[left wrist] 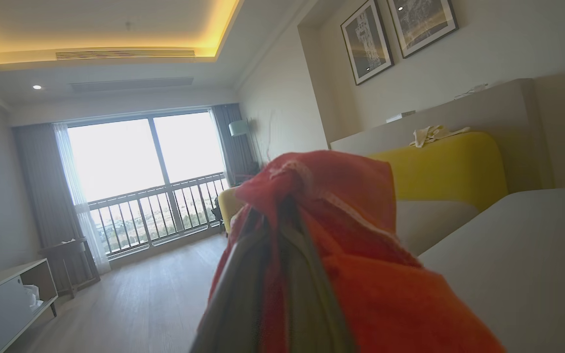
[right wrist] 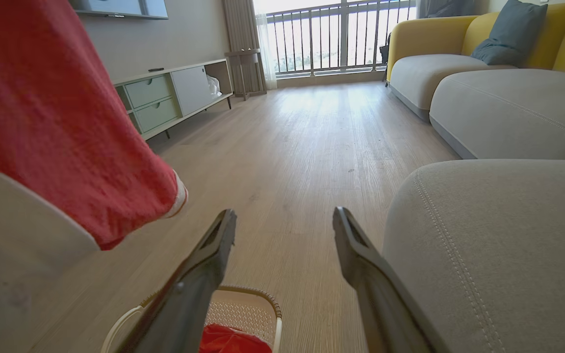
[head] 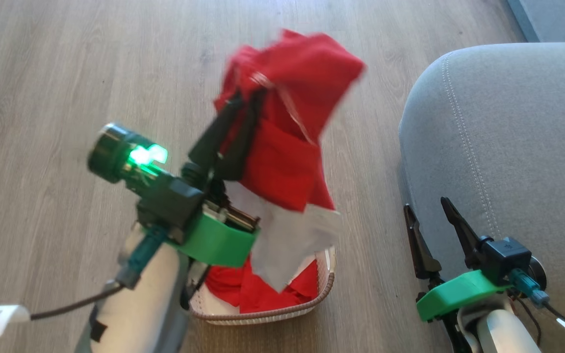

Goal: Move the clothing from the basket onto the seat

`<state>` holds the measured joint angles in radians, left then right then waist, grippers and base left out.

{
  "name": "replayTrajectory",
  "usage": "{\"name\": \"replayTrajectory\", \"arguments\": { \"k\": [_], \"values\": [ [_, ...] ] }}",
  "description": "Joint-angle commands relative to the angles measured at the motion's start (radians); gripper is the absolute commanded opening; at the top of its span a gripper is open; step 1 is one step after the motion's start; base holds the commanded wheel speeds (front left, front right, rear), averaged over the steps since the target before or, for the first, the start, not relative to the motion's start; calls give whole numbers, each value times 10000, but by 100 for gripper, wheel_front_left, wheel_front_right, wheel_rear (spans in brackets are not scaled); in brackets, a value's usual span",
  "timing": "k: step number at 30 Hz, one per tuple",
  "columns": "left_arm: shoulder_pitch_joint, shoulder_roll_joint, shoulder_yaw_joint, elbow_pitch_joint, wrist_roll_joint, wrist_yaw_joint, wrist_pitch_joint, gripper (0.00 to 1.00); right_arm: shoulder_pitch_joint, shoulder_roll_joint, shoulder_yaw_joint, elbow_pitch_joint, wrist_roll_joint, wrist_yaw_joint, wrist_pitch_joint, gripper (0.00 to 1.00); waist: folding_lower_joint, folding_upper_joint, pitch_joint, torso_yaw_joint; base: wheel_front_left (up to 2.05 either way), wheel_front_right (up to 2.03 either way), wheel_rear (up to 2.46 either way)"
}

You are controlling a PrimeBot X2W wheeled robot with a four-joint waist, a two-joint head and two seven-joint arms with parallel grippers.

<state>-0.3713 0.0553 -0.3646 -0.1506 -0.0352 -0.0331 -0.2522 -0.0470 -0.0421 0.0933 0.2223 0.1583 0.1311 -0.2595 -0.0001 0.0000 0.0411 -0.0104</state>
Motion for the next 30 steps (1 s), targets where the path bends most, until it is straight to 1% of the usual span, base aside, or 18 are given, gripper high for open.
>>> {"name": "replayTrajectory", "arguments": {
  "k": [1,4,10,16,30],
  "values": [
    [-285,-7,217,-371,-37,-93,-95,0,-88,-81,160,-376,-60,-4,-23,100,1,0,-3,22,0,0,0],
    [-104,-20,-10,-314,-59,-250,-95,0,-75,-81,154,-391,-65,-4,-23,100,1,0,3,49,0,0,0],
    [53,-41,-341,-370,-134,-306,-95,0,-82,-81,197,-403,-73,-4,-23,100,1,0,14,96,0,0,0],
    [247,-47,-774,-380,-138,-490,-95,0,-101,-81,237,-395,-102,-4,-23,100,1,0,-4,79,0,0,0],
    [393,-50,-979,-434,-329,-352,-95,0,-104,-81,253,-393,-132,-4,-23,100,1,0,-21,37,0,0,0]
  ]
}}
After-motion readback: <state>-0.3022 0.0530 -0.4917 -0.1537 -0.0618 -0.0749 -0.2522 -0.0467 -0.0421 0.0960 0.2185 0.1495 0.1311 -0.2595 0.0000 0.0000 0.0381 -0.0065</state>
